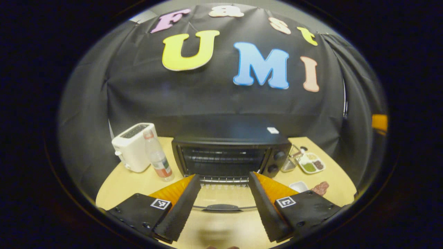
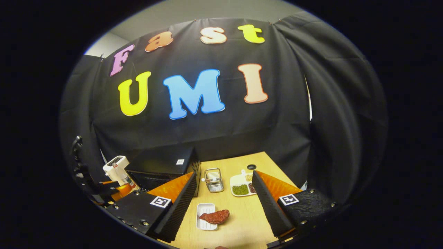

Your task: Open the electric oven with the left hand, put the food in, and close the electric oven.

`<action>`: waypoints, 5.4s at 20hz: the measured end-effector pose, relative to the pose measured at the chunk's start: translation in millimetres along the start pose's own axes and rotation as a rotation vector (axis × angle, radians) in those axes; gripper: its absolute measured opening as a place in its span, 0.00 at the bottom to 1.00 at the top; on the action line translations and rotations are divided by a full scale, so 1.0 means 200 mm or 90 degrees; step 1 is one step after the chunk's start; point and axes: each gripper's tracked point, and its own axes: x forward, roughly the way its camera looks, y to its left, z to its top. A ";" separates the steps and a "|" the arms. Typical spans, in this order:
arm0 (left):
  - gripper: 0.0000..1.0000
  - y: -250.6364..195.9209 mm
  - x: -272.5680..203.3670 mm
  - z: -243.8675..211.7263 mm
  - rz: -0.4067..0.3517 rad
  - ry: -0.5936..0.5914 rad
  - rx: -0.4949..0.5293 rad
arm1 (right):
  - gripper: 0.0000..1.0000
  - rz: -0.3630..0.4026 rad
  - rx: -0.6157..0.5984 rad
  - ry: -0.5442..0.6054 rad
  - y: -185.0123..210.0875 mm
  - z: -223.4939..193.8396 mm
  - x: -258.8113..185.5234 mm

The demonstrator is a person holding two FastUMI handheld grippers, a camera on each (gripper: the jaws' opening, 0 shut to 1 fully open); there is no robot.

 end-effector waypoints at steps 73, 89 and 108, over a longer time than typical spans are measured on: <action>0.94 1.39 -0.53 0.30 0.051 -0.093 -0.024 | 0.13 0.092 0.633 0.170 1.52 -0.90 1.30; 0.98 1.22 -0.48 0.41 -0.011 -0.128 -0.031 | 0.47 -0.019 0.261 0.120 1.26 -0.81 1.01; 0.98 0.24 -0.43 0.60 -0.081 -0.183 -0.004 | 0.47 0.017 -0.023 -0.179 0.72 0.26 -0.05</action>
